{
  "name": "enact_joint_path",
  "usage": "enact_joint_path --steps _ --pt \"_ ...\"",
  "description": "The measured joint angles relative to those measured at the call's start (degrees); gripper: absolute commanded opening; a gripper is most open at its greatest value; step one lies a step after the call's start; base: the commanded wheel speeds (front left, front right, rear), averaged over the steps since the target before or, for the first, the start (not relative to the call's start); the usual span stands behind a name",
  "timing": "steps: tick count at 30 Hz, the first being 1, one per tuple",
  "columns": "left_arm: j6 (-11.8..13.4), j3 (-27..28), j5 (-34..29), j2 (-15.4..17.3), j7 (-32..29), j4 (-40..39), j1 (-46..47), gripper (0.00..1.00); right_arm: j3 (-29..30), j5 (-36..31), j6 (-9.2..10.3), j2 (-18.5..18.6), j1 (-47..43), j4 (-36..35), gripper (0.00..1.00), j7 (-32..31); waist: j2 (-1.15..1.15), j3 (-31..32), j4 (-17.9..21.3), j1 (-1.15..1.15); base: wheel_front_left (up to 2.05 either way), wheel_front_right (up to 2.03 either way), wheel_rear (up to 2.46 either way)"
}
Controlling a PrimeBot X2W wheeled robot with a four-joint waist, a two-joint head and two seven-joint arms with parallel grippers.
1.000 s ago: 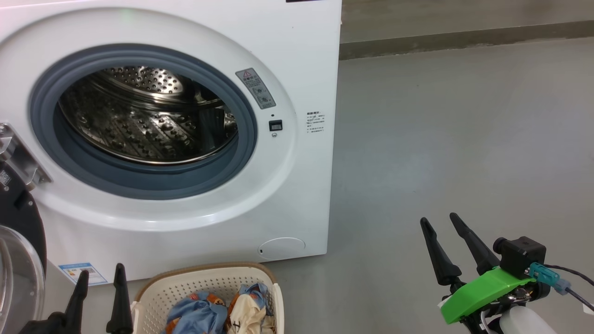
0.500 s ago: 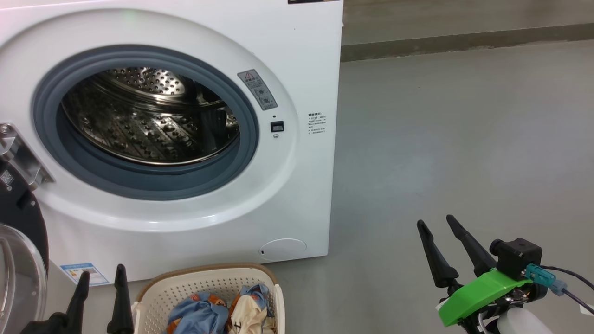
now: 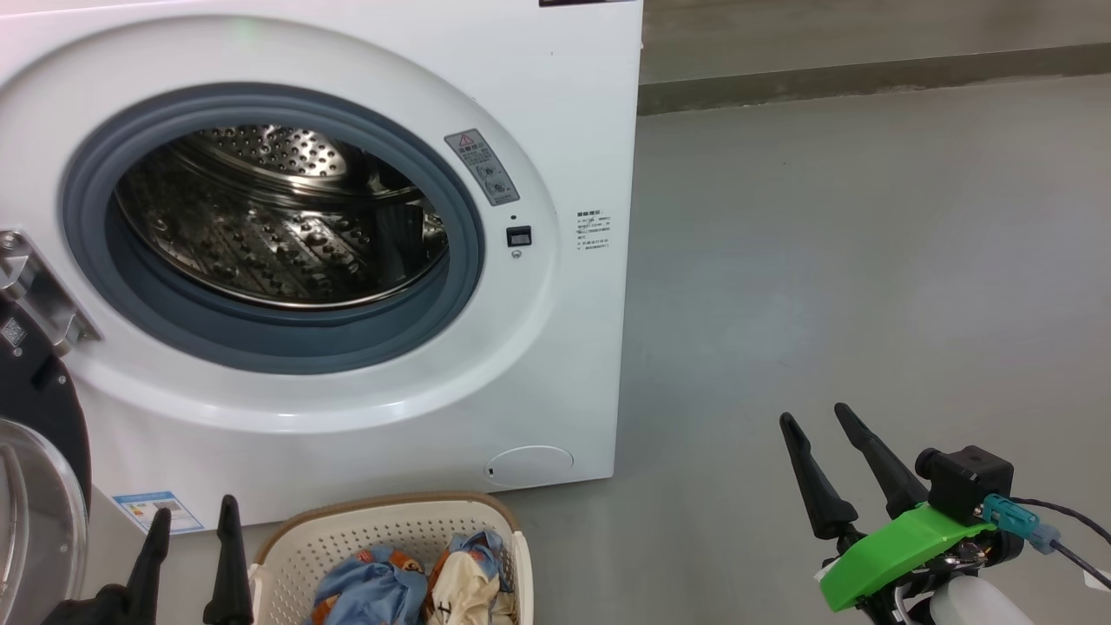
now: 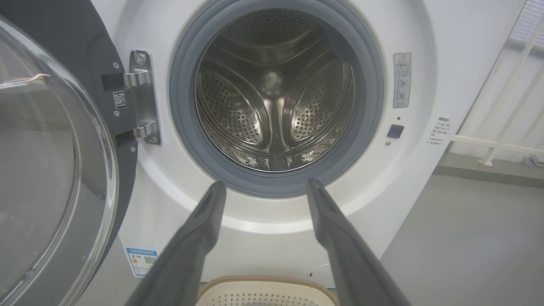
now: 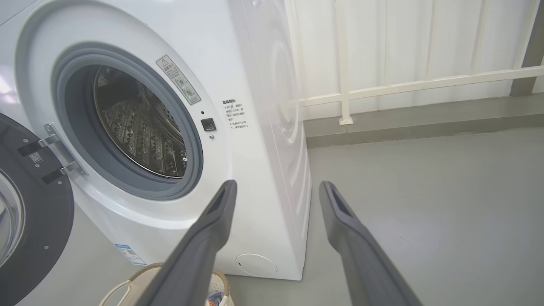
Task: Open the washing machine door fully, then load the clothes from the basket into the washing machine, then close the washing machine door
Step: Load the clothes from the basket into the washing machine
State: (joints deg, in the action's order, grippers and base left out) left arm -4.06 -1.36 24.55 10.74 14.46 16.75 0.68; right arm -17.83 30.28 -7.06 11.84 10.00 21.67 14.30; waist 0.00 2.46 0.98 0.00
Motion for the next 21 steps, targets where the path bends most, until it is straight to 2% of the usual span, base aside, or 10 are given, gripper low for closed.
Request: enact_joint_path --steps 21 --pt "0.1 -0.7 0.0 0.0 0.0 0.5 0.0 1.0 -0.1 0.0 0.0 0.0 0.0 0.3 1.0 0.0 0.0 -0.7 0.6 0.0 0.0 0.0 0.0"
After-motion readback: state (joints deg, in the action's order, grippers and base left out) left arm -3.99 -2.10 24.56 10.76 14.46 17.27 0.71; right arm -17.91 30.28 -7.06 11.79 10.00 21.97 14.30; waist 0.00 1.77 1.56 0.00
